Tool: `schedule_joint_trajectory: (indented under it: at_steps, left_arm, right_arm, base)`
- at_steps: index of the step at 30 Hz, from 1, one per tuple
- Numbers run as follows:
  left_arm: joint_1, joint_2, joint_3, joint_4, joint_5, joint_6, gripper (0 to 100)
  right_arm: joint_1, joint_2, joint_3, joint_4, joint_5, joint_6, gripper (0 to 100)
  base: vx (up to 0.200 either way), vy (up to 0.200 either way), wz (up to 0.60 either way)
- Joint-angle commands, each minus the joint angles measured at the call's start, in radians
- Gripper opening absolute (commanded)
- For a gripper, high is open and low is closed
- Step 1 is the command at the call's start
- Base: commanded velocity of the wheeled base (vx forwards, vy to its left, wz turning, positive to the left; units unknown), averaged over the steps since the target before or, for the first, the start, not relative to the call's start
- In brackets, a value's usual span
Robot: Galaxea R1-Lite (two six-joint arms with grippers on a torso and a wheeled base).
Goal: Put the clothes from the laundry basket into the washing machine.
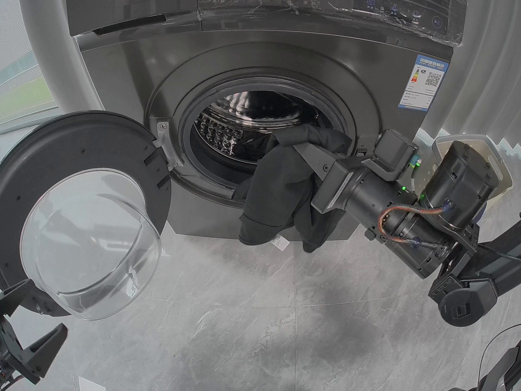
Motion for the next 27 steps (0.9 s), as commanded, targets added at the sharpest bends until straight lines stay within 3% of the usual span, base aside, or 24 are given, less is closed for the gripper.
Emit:
schedule_joint_trajectory:
  at_steps: [1,2,3,5,17,19,25,27]
  left_arm:
    - [-0.135,0.372,0.009,-0.105,-0.115,-0.008,100]
    - [-0.135,0.372,0.009,-0.105,-0.115,-0.008,100]
    - [-0.206,0.45,0.009,-0.159,-0.109,-0.015,100]
    - [-0.247,0.526,0.007,-0.213,-0.103,-0.018,100]
    - [-0.295,0.809,0.007,-0.429,-0.101,-0.015,100]
    - [-0.344,0.851,-0.004,-0.489,-0.066,-0.02,100]
    - [-0.385,0.931,-0.053,-0.543,0.004,-0.032,100]
    - [-0.43,0.987,-0.086,-0.601,0.075,-0.052,100]
  right_arm:
    - [-0.01,0.052,-0.054,0.009,-0.001,0.001,0]
    - [-0.01,0.052,-0.054,0.009,-0.001,0.001,0]
    - [-0.01,0.052,-0.062,0.013,0.0,0.001,0]
    - [-0.009,0.053,-0.068,0.015,0.0,0.001,0]
    - [-0.01,0.044,-0.056,0.007,-0.001,0.003,0]
    - [-0.009,0.043,-0.057,0.007,-0.001,0.003,0]
    - [-0.006,0.052,-0.066,0.007,-0.003,0.003,0]
    - [-0.001,0.05,-0.069,0.007,-0.003,0.003,0]
  base:
    - [0.0,0.0,0.0]
    - [0.0,0.0,0.0]
    - [0.0,0.0,0.0]
    - [0.0,0.0,0.0]
    - [0.0,0.0,0.0]
    - [0.0,0.0,0.0]
    - [0.0,0.0,0.0]
    - [0.0,0.0,0.0]
